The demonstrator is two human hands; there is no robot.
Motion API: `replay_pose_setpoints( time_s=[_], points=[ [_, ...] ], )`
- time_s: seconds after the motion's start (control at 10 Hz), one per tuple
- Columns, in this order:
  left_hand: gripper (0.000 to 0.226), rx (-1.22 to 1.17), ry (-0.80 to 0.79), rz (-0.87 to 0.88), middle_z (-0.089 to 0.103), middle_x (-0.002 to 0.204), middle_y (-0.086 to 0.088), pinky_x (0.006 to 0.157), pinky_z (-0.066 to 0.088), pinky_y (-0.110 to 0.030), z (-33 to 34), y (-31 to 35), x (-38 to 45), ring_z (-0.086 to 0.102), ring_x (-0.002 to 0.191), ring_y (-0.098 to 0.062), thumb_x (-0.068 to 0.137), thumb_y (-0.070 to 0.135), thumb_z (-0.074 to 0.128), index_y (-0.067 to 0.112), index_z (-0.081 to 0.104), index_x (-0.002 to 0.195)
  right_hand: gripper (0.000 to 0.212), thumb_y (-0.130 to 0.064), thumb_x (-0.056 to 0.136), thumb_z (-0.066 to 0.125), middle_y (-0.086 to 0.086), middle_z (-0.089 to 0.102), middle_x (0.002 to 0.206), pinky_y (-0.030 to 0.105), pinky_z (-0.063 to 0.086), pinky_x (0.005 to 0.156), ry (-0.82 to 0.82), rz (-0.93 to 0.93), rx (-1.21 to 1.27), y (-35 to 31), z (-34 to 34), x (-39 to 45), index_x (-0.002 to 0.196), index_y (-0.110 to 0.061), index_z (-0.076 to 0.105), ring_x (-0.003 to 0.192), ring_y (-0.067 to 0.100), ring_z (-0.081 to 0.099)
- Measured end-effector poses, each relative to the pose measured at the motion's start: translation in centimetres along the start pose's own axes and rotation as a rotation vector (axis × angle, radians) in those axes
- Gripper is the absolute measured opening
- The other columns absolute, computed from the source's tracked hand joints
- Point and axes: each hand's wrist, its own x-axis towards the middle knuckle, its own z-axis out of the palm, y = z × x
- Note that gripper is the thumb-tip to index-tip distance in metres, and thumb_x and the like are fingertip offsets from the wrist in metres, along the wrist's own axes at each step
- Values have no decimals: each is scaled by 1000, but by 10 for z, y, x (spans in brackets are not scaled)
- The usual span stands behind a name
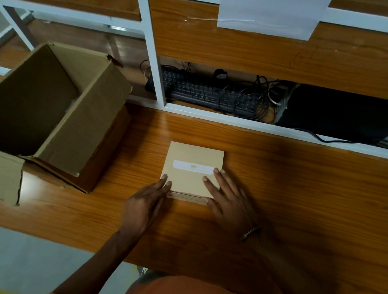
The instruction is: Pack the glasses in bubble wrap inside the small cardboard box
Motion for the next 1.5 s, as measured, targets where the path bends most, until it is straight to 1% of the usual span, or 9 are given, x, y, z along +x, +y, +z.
replay_pose_setpoints(
  time_s=[0.3,0.5,0.6,0.7,0.9,1.1,1.2,1.3,1.5],
  points=[
    [47,-176,-5,-96,48,164,9,98,63,-39,5,2,-5,64,133,-10,106,25,56,28,59,152,66,-59,108,31,1,11,177,55,45,110,-1,-12,3,4,15,1,167,-33,22,163,23,13],
    [53,-140,-26,-125,42,168,16,103,61,-39,8,-5,12,59,140,-9,104,25,54,35,52,157,64,-59,109,29,0,6,178,60,25,124,-16,8,7,7,19,16,168,-36,15,164,22,6],
    [73,-85,-63,-170,39,169,18,98,63,-40,9,-11,41,59,140,-12,95,3,65,37,49,158,64,-60,109,19,-4,-5,178,52,8,129,-9,55,53,8,12,45,168,-38,11,163,18,-9],
    [75,-20,-68,-247,33,170,23,93,65,-40,8,-14,75,59,139,-14,98,2,64,43,45,158,63,-58,110,23,-6,-15,176,47,4,128,-6,91,97,10,7,80,168,-38,6,162,16,-18],
    [42,210,-107,-363,45,167,7,80,67,-42,8,-16,142,74,116,-22,116,28,41,40,49,155,63,-48,112,33,1,-12,176,41,5,131,10,117,133,14,1,135,169,-29,14,162,22,-17],
    [33,359,-140,-314,71,133,-1,59,64,-35,15,-22,152,72,78,-14,113,34,44,36,46,146,62,-44,113,33,7,-9,177,38,-3,127,-28,125,73,10,-3,146,169,-25,12,162,28,-17],
    [29,327,-144,-335,66,143,-2,57,64,-33,20,-19,151,73,80,-14,113,37,46,36,44,143,62,-42,113,35,7,-8,177,37,-4,126,-53,126,86,7,-13,143,169,-24,13,162,28,-16],
    [48,337,-214,-361,46,166,-4,68,66,-36,8,-7,150,75,98,-22,113,36,48,30,36,159,63,-38,112,40,5,-9,177,40,-1,130,-120,124,119,7,-29,143,169,-26,14,162,26,-15],
    [95,492,-479,-269,-11,179,-10,81,63,-39,-23,30,154,63,131,-36,106,46,60,23,-5,171,70,-61,108,34,2,-5,177,50,8,131,-363,139,38,15,-86,150,168,-32,15,163,25,-10]
  ],
)
